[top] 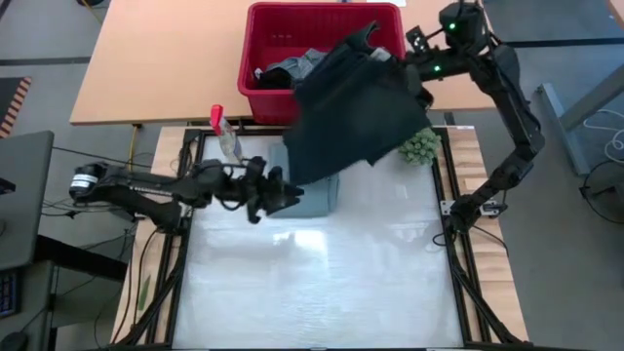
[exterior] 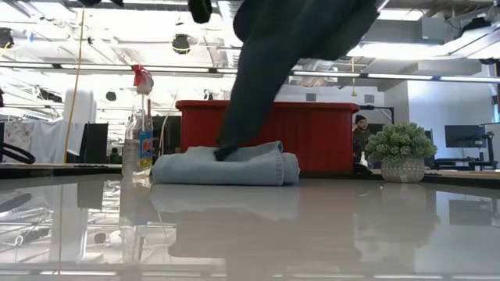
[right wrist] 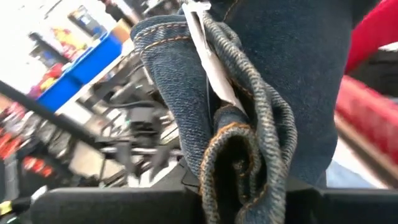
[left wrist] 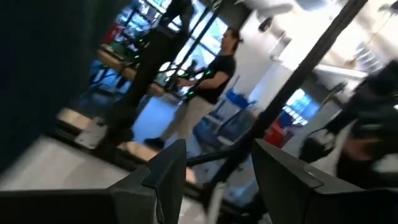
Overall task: Fold Laundry from Bin
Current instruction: Stack the black pants on top of the blue pants
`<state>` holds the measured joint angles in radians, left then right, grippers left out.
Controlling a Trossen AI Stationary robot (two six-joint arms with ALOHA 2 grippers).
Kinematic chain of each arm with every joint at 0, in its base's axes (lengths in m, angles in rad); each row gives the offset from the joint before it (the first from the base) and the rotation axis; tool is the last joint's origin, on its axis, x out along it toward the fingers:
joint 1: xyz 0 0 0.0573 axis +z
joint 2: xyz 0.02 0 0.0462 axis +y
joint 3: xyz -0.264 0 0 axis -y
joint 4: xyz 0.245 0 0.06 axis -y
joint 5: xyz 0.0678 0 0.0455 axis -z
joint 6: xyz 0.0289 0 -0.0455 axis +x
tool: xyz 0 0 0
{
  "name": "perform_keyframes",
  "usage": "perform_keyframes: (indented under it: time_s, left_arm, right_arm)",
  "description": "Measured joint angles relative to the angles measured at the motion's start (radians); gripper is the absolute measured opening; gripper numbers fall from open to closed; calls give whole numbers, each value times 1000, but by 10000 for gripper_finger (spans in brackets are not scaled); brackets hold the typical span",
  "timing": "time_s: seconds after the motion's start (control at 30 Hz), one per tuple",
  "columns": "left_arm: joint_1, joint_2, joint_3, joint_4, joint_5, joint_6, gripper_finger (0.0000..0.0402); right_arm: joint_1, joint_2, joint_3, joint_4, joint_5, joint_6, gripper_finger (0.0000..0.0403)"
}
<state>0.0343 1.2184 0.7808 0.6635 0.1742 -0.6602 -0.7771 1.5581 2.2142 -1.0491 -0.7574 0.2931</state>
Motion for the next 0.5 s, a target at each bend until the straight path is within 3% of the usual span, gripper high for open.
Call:
perform_keyframes:
  time_s: [0.3,0.5]
  left_arm:
    - [38,150,3,-35,83,209,169]
    - [61,153,5,-93,81,360,169]
  right_arm:
    - [162,0,1,77,-2,107,78]
    - [220,0,1,82,-24,193,78]
